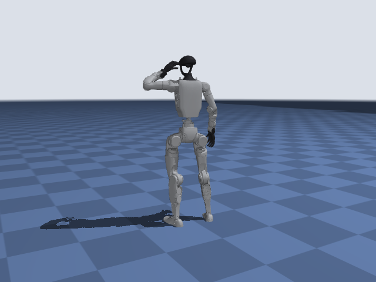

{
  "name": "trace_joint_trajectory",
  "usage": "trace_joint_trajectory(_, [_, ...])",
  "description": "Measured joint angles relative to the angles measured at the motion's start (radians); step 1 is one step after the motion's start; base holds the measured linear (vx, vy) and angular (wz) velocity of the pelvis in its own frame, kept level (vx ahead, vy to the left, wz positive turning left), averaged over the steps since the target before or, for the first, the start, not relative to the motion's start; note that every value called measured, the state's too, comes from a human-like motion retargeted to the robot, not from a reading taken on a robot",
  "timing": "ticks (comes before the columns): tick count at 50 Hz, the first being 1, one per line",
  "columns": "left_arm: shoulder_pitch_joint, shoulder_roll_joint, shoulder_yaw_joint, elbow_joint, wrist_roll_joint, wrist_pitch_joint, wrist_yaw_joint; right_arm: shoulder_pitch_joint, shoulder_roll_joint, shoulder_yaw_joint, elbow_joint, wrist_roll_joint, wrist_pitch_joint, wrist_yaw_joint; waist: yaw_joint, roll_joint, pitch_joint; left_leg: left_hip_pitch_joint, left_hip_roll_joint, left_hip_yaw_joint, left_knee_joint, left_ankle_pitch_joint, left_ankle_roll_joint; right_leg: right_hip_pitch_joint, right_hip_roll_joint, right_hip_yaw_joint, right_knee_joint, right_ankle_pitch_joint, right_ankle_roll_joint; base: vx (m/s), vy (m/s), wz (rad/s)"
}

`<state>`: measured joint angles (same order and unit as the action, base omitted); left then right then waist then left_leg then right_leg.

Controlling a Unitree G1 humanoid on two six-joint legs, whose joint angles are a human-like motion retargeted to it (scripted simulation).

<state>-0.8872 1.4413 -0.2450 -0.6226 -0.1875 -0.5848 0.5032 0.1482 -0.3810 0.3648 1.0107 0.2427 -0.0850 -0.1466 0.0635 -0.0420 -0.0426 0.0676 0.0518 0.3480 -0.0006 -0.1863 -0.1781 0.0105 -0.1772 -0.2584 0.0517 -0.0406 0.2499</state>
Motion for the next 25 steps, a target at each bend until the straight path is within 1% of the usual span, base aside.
trace_joint_trajectory(25, [0.0, 0.012, 0.001, -0.01, 0.007, -0.001, 0.001, 0.008, 0.009, 0.018, 0.006, -0.002, 0.002, 0.005, 0.007, 0.001, 0.01, -0.01, -0.007, -0.003, -0.002, 0.008, 0.003, -0.012, -0.007, 0.0, 0.005, 0.009, 0.001, 0.0, 0.0, 0.0])
